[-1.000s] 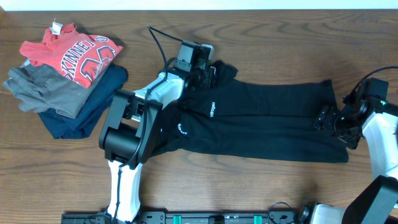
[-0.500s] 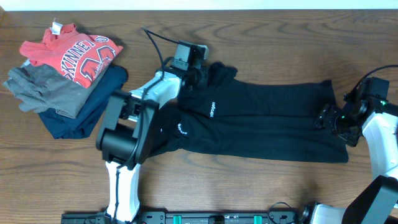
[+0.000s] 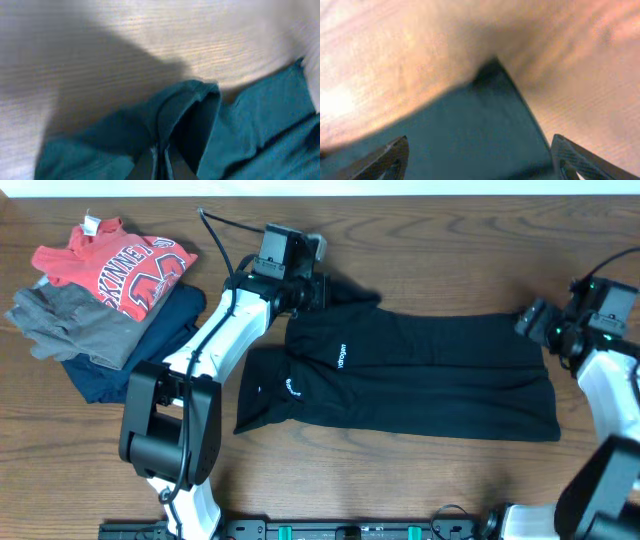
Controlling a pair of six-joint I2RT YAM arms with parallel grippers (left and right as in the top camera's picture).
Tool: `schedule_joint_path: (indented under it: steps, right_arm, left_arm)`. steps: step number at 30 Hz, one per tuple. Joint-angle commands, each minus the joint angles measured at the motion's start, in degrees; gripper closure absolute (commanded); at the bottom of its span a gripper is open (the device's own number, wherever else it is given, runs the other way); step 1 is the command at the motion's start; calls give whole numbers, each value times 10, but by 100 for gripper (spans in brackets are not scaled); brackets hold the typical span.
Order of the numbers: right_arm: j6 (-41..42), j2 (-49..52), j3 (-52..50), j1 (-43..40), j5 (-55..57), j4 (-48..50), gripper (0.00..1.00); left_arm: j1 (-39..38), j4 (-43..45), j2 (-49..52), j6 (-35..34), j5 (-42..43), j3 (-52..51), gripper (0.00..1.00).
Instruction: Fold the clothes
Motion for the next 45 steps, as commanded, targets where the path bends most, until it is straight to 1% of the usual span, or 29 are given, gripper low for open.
schedule_joint_path:
  steps: [1,3,7,10,13,14,15,16,19,20,21,24,25,26,27,28,34,40,42,45]
  right_arm:
    - [17,58,4,16,23,50,10]
    - [44,95,4,17,39,87,7]
    - [71,162,4,17,39,146,6]
    - [75,203,4,17,39,184,6]
    - [75,226,4,17,39,200,8]
    - [75,232,4,17,39,200,10]
    - [75,235,4,17,39,198,14]
    - [75,237,4,17,39,193,23]
    - [75,237,4,16,39,183,58]
    - [75,237,4,16,39,181,66]
    - [75,237,4,15,39,177,69]
    - [75,237,4,15,39,163,68]
    - [75,237,4,15,39,160,70]
    - [75,237,4,15,39,157,80]
    - [75,237,4,15,39,156,97]
    - [75,237,4,15,39,155,99]
    - [75,220,5,15,45,141,99]
    - [75,138,22,3,80,76,99]
    - [75,97,32,-6,88,36,99]
    - [75,36,39,-18,108,-31,99]
  left_arm:
    - [0,-33,1,-5,8,6,94]
    - [0,-53,1,-5,8,6,94]
    - [0,-85,1,-5,8,6,94]
    - [0,-98,1,-5,8,6,94]
    - [0,-103,1,-5,8,6,94]
    - [0,-104,1,-5,8,6,94]
    - [0,-105,1,-5,8,6,94]
    - [0,-105,1,-5,8,6,94]
    - [0,-105,1,-5,8,6,94]
    - [0,-105,1,-5,8,6,94]
    - [0,-105,1,-5,8,6,94]
    - [0,-105,1,-5,8,6,94]
    - [0,-105,1,-5,8,6,94]
    - [0,-105,1,-5,8,6,94]
    - [0,-105,1,-5,8,6,94]
    - [0,-105,1,-5,8,6,94]
    - [5,-98,-1,-1,8,6,94]
    - [33,-90,-35,-1,10,6,94]
    - [43,-95,-55,-1,35,6,94]
    - [59,-112,-89,-2,103,6,94]
